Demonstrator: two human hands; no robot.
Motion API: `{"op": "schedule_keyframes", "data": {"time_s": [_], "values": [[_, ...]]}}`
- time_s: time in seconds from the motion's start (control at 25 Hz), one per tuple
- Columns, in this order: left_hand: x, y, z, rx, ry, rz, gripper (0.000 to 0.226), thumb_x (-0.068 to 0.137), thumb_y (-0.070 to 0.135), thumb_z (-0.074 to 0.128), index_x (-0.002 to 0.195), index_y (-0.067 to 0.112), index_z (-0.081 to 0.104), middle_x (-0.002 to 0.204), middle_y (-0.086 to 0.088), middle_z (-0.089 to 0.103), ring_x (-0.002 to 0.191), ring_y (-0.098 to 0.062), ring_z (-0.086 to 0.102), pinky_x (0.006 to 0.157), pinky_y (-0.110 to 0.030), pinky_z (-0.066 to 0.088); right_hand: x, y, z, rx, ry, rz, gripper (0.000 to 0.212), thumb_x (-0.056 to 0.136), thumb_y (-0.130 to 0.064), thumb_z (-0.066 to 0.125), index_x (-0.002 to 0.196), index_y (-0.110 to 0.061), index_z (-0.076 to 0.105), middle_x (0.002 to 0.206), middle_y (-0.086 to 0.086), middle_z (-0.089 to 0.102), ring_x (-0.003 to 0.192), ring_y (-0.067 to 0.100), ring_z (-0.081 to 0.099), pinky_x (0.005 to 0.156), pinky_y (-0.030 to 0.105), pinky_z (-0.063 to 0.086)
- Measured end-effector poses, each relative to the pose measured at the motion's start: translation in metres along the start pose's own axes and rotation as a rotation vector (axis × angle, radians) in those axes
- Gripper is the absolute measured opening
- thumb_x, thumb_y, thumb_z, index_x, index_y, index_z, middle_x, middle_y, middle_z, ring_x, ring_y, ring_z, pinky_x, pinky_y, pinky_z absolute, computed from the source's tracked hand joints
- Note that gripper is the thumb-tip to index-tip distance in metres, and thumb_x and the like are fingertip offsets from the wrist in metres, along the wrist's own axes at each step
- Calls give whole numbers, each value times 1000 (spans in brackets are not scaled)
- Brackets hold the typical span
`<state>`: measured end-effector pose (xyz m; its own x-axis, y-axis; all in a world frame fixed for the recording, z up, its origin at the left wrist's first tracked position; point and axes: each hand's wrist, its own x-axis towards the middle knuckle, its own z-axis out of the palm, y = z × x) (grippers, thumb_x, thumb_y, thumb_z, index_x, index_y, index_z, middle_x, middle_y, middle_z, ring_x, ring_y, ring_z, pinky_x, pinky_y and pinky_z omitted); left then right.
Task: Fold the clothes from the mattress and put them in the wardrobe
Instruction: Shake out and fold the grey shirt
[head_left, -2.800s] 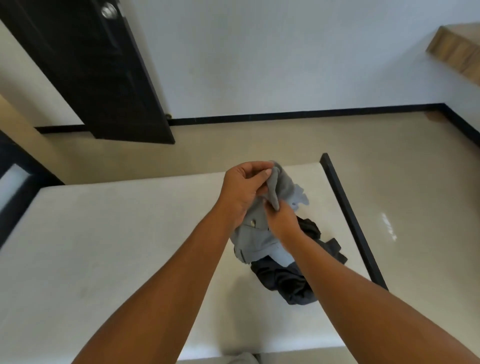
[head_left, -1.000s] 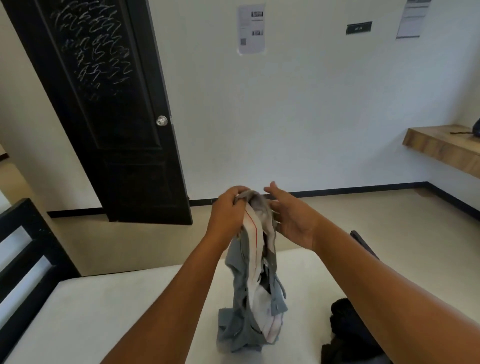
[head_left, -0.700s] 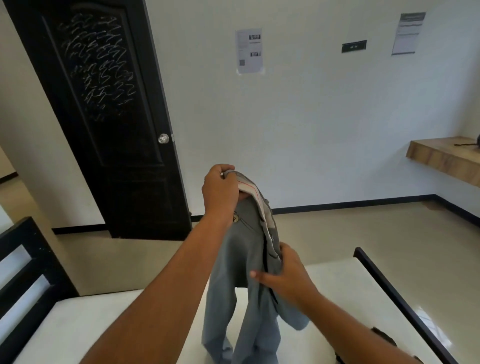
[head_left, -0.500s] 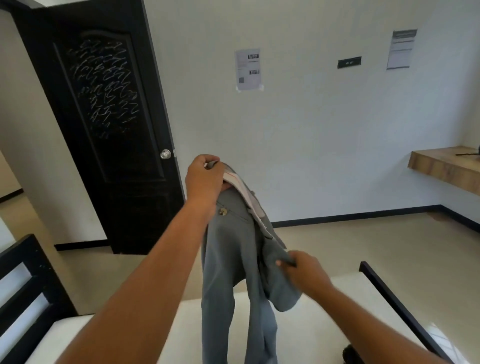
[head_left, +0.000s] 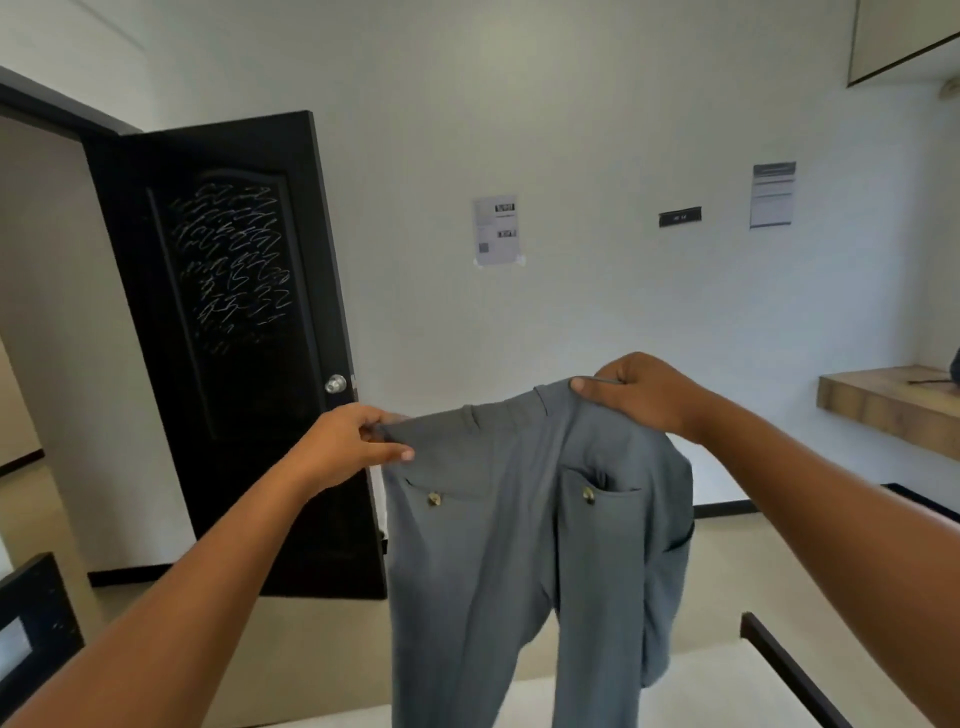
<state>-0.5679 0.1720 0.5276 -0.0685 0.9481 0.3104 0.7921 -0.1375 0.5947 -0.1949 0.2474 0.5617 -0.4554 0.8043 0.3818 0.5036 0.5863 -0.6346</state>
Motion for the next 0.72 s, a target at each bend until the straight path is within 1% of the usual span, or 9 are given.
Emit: {"op": "schedule_keyframes", "data": {"time_s": [0.04, 0.08, 0.12, 0.24, 0.32, 0.4, 0.48, 0.6, 0.72], "values": [[1, -1, -3, 213, 34, 20, 22, 85, 42, 79, 93, 22, 76, 93, -3, 72, 87, -20, 69, 79, -38, 58, 1, -4, -6, 11, -33, -2, 60, 92, -55, 66, 63, -5, 50, 62, 10, 45, 58, 18, 47, 64, 29, 39], [3, -2, -4, 326, 73, 42, 30, 86, 45, 76, 86, 15, 74, 88, -8, 69, 83, -24, 67, 77, -42, 56, 1, -7, -10, 6, -69, 9, 61, 91, -56, 68, 63, -5, 51, 62, 11, 46, 59, 19, 47, 66, 31, 40], [4, 0, -7, 353, 101, 48, 38, 89, 48, 72, 83, 10, 71, 86, -12, 67, 80, -28, 65, 76, -45, 55, 0, -9, -14, -20, -103, 30, 60, 89, -57, 69, 62, -6, 53, 63, 12, 49, 59, 20, 50, 65, 32, 43], [8, -1, -20, 205, 129, 41, 44, 93, 55, 64, 82, 12, 65, 90, -12, 65, 83, -31, 66, 79, -49, 57, -7, -8, -23, -188, -213, 125, 58, 83, -64, 71, 72, -6, 71, 74, 4, 75, 69, 16, 70, 72, 30, 56], [11, 0, -27, 72, 90, 14, 43, 92, 57, 64, 86, 15, 65, 96, -9, 67, 89, -28, 69, 82, -48, 62, -13, -1, -27, -299, -271, 169, 50, 79, -66, 73, 82, -16, 78, 81, -3, 78, 78, 12, 74, 79, 29, 59], [14, 6, -31, -55, 63, -14, 43, 93, 52, 66, 92, 9, 63, 99, -12, 68, 94, -27, 71, 82, -43, 64, -19, 6, -31, -370, -309, 223, 43, 77, -66, 75, 87, -25, 78, 87, -9, 78, 85, 10, 74, 84, 29, 58], [17, 12, -35, -90, 81, -15, 44, 95, 47, 65, 95, 3, 59, 101, -16, 66, 95, -29, 69, 79, -40, 64, -23, 12, -35, -447, -343, 284, 45, 75, -69, 75, 91, -27, 77, 93, -10, 77, 90, 11, 72, 90, 31, 56], [18, 17, -45, -69, 88, -8, 41, 95, 47, 65, 97, 7, 59, 101, -16, 66, 95, -33, 68, 79, -49, 63, -29, 19, -45, -587, -312, 339, 42, 77, -71, 72, 81, -29, 69, 88, -10, 71, 86, 12, 65, 83, 31, 51], [20, 18, -51, -129, 78, -32, 39, 89, 46, 73, 98, 9, 62, 101, -17, 68, 96, -37, 68, 84, -56, 59, -34, 23, -55, -543, -207, 409, 49, 83, -67, 69, 87, -18, 67, 93, 1, 69, 83, 14, 64, 74, 28, 52]]}}
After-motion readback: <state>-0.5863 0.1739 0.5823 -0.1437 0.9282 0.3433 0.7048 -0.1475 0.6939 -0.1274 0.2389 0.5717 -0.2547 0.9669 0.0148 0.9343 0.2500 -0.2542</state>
